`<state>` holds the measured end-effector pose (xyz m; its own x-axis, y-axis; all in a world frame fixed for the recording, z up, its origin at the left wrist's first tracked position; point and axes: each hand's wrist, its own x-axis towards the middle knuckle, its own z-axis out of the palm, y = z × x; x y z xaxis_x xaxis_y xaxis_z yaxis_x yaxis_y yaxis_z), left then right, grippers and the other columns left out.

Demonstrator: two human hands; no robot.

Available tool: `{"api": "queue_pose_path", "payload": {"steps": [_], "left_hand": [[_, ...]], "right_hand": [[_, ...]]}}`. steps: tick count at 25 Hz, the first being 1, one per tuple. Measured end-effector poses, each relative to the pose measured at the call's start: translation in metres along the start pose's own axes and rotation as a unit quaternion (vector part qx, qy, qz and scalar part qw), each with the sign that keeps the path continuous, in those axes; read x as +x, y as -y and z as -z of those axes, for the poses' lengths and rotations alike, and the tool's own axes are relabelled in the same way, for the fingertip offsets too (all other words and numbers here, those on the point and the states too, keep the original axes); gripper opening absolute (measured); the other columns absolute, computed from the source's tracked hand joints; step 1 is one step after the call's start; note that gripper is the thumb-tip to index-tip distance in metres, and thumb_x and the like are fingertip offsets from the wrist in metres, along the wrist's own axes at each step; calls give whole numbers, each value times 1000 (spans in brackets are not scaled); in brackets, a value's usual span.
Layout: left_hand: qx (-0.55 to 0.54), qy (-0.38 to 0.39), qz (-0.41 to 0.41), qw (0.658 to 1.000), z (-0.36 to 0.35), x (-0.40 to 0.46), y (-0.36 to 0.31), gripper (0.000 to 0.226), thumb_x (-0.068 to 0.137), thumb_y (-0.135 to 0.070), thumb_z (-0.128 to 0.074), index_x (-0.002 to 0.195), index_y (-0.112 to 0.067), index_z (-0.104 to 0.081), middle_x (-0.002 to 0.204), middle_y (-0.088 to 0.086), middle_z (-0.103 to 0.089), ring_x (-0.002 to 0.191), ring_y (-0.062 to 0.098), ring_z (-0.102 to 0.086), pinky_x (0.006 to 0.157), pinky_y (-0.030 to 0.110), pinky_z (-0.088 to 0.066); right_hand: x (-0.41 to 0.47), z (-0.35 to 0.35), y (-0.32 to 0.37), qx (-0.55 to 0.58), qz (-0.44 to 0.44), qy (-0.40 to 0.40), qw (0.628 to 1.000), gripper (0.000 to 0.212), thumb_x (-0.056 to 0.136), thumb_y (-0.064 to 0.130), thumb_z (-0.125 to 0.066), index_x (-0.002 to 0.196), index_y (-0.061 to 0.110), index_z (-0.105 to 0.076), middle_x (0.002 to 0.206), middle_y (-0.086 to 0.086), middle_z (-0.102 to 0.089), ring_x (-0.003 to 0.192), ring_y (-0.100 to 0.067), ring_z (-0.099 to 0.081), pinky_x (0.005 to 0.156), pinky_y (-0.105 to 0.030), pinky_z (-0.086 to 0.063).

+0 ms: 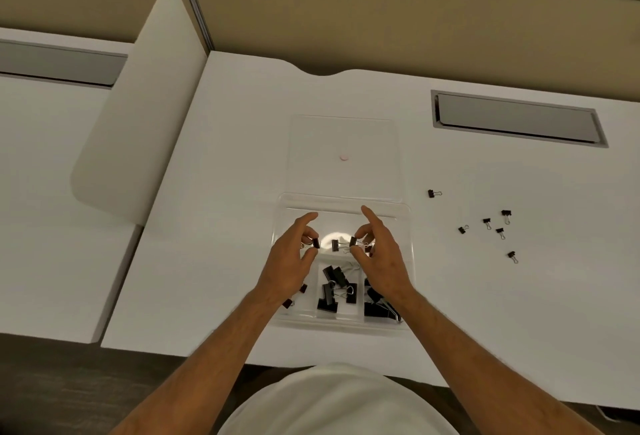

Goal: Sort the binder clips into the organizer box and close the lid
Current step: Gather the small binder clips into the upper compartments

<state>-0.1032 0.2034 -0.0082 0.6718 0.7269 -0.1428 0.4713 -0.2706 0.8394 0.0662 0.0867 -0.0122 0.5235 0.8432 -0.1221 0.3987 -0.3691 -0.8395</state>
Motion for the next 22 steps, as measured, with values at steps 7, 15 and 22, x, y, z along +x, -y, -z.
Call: {"api": "queue_pose_path", "payload": {"steps": [7,15,22], "left_hand": [[30,-47,18,998,37,-7,17,65,90,-9,-67,139,-40,-38,104,-17,-60,97,6,-56,88,21,-48],[37,-64,30,997,44,-15,33,63,91,-12,-68,139,-40,-38,106,-18,-61,98,6,-56,89,19,-46],[54,-54,31,997,37,-15,29,62,91,-15,-69,140,-38,-39,107,-19,-60,94,2,-52,80,6,-37]], "right_hand": [[32,-46,31,-26,80,65,994,70,93,10,-58,151,33,-28,104,15,-56,97,-7,-50,85,-22,-45],[49,-64,24,-86,81,90,989,74,89,13,-63,151,34,-27,106,15,-59,106,-11,-45,97,-29,-40],[47,-71,17,-116,73,83,987,74,89,21,-68,150,33,-29,104,15,-58,116,-12,-37,101,-33,-32]]}}
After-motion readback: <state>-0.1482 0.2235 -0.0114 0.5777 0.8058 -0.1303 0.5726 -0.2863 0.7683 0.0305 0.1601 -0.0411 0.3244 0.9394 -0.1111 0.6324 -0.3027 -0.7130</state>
